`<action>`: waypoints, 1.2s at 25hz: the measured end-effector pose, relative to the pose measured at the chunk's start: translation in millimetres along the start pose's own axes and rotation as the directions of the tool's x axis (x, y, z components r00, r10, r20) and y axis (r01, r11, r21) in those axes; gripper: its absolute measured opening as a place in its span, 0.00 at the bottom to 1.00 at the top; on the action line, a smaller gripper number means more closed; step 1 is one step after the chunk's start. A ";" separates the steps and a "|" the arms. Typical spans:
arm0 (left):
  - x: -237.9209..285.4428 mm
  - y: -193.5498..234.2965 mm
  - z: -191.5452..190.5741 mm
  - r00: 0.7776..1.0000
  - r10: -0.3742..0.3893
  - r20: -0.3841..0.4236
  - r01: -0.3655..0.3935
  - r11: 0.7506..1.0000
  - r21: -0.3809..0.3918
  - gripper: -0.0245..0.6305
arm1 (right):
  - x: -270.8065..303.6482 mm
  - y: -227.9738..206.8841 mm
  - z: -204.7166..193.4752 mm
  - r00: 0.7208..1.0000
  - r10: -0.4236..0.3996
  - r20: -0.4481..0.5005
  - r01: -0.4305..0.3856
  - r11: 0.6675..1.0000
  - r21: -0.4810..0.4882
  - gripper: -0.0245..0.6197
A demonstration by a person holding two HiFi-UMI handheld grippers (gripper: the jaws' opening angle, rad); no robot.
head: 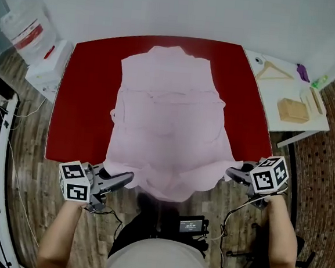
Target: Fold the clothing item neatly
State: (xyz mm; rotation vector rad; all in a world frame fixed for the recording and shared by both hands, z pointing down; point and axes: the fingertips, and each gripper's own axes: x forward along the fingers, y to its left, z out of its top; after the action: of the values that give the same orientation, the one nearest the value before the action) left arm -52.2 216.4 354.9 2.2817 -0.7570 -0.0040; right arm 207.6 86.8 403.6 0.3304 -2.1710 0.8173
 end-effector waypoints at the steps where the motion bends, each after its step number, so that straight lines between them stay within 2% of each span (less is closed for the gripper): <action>1: -1.1 0.4 5.3 1.000 -0.019 -0.010 0.019 1.000 0.018 0.07 | 0.7 3.3 5.9 1.000 0.006 0.006 -0.006 1.000 0.015 0.07; 4: -3.0 -2.6 22.1 0.995 -0.082 -0.055 0.086 0.993 0.082 0.07 | 0.7 14.4 27.4 0.999 0.015 0.029 -0.016 0.999 0.037 0.07; 7: -4.9 -6.9 43.8 0.987 -0.129 -0.099 0.144 0.976 0.163 0.07 | -2.3 24.8 52.6 0.999 0.010 0.053 -0.012 1.000 0.024 0.07; 10: -6.9 -8.1 68.3 0.982 -0.146 -0.119 0.171 0.956 0.239 0.07 | -7.6 32.4 77.5 0.997 0.004 0.079 -0.004 1.000 0.002 0.07; 13: -10.5 -7.1 94.8 0.984 -0.148 -0.102 0.172 0.940 0.295 0.07 | -12.5 37.6 102.2 0.994 0.012 0.104 -0.010 1.000 -0.016 0.07; 20: -11.4 17.8 162.3 0.995 -0.093 -0.031 0.098 0.922 0.373 0.07 | -21.9 24.8 173.7 0.989 0.076 0.127 -0.068 0.996 -0.066 0.07; 24: -8.8 27.6 179.8 0.998 -0.055 0.018 0.043 0.914 0.402 0.07 | -22.1 14.4 192.8 0.985 0.116 0.125 -0.103 0.989 -0.106 0.07; 30: -1.9 73.8 235.1 0.995 0.025 0.093 -0.058 0.929 0.365 0.07 | -20.1 -27.2 266.2 0.976 0.193 0.102 -0.178 0.974 -0.141 0.07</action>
State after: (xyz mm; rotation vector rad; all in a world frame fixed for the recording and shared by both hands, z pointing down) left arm -142.5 25.6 227.7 2.6342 -0.9147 0.0641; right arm 79.3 -107.5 269.9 0.1104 -2.3781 0.7685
